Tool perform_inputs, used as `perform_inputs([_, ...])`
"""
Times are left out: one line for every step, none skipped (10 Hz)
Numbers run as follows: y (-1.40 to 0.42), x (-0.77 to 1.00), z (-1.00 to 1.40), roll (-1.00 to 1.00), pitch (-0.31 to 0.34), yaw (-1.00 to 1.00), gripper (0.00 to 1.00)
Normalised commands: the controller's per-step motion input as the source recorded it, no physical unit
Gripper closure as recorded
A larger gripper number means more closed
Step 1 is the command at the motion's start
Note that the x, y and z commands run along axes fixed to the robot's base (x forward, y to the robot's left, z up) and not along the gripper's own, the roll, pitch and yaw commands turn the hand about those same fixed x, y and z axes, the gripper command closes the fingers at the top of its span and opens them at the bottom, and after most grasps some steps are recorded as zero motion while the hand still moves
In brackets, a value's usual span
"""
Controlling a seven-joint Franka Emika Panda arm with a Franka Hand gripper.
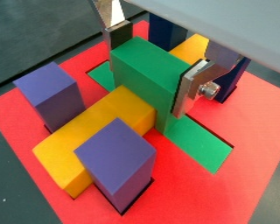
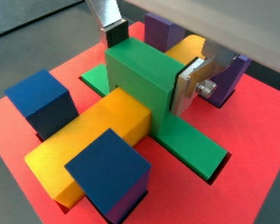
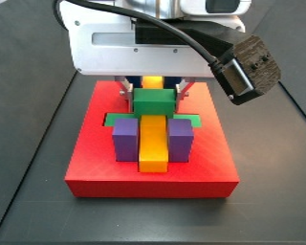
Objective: Pick up the green object. Move up. Move to above the board. Insert the green object.
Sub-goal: Insert the green object.
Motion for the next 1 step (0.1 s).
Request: perform_inputs([0.00,0.00,0.00,0.00,0.000,0.00,1.00])
